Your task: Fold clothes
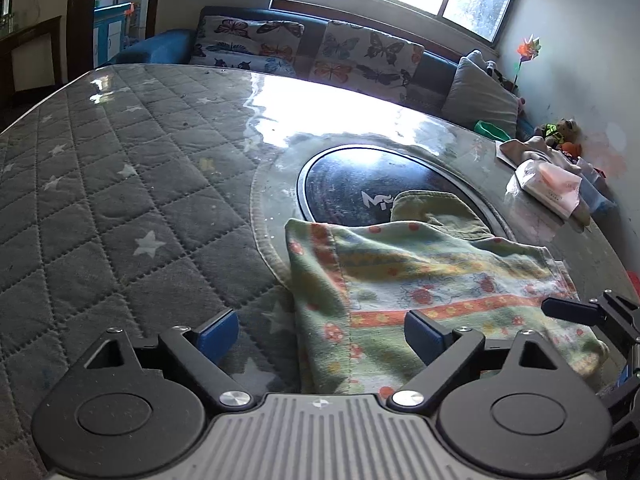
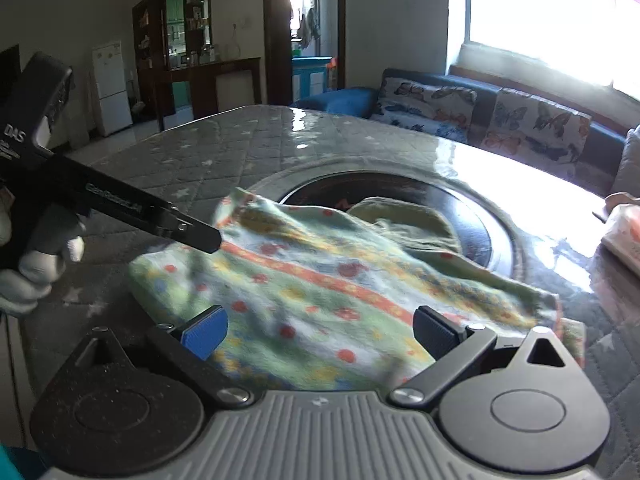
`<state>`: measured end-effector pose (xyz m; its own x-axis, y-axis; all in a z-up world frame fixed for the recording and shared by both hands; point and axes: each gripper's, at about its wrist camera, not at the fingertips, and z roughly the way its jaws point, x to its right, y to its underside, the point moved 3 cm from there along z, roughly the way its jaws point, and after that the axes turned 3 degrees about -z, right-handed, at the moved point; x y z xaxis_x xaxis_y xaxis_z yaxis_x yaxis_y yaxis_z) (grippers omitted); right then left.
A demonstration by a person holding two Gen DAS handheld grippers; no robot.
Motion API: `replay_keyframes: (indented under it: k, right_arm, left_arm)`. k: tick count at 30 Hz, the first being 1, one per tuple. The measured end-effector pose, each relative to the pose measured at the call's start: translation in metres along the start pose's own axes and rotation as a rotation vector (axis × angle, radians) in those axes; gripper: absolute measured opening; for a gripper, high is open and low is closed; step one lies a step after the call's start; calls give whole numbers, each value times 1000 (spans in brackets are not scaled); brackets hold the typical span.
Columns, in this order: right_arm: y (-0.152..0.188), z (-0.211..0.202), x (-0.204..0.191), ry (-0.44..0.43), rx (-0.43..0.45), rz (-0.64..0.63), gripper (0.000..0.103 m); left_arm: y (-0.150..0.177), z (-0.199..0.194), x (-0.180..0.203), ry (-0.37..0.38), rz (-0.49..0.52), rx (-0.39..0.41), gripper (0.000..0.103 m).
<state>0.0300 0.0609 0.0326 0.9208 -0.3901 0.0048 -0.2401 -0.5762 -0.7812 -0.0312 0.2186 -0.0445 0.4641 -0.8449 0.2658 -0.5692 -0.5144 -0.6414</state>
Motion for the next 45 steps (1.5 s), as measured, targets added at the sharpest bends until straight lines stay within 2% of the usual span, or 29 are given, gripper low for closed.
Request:
replay_keyframes:
  k: [9,14,18,20,24,26,28,29,31,35,40,45]
  right_arm:
    - [-12,2,-46,-55,-9,-145,98]
    - [-20,10,-81,-104,-39,-264,84]
    - [-19,16,-103,-120,-46,-373,78]
    - [-19,18,-111,-123,-50,-422,69]
    - [-18,25,-121,-120,-76,-493,60]
    - [-17,30,-124,-113,-95,-516,48]
    - [-15,34,-126,-98,-100,-532,46]
    - [-15,34,-126,-93,-95,-533,36]
    - [-16,34,-123,-86,-84,-513,23]
    - [-25,26,-106,-128,-52,-383,11]
    - [-36,8,-85,-152,12,-243,8]
    - [-41,1,-70,-169,43,-170,7]
  left_arm:
    - [0,-3,-13,-16,-13,-17,99]
    - [-3,-8,-23,-12,-36,-12,99]
    - [-5,-12,-31,-4,-57,-6,100]
    - [-6,-13,-34,5,-73,-7,100]
    - [-8,-15,-38,38,-115,-16,100]
    - [-9,-15,-38,58,-134,-25,100]
    - [-10,-15,-36,80,-151,-34,100]
    - [-10,-15,-35,91,-161,-40,100]
    - [-11,-15,-34,106,-184,-49,101]
    - [-14,-14,-35,125,-250,-68,102]
    - [-17,-10,-35,202,-361,-104,102]
    - [-19,0,-24,276,-422,-155,99]
